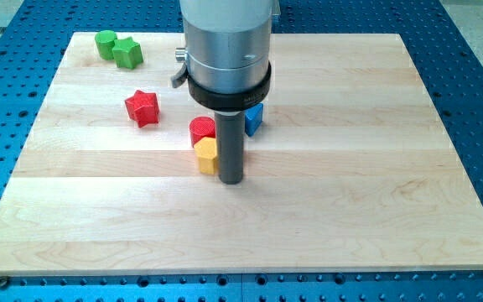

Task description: Separate the blue triangle from the group of blocks

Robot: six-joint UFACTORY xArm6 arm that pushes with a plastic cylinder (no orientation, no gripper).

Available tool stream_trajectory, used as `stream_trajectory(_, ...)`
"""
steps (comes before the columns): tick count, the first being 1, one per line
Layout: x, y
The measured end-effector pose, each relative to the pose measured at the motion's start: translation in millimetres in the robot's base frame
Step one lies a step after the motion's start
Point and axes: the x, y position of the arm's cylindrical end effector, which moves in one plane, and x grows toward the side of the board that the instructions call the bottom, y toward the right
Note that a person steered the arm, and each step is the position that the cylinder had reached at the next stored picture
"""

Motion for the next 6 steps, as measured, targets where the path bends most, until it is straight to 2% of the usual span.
stream_trajectory(1,-52.0,88.1)
stream_trajectory(2,-37.8,58.3)
stream_trajectory(4,-90.7,17.2)
stream_trajectory(5,-103.8,-1.8)
stream_trajectory(6,-150.5,1.0)
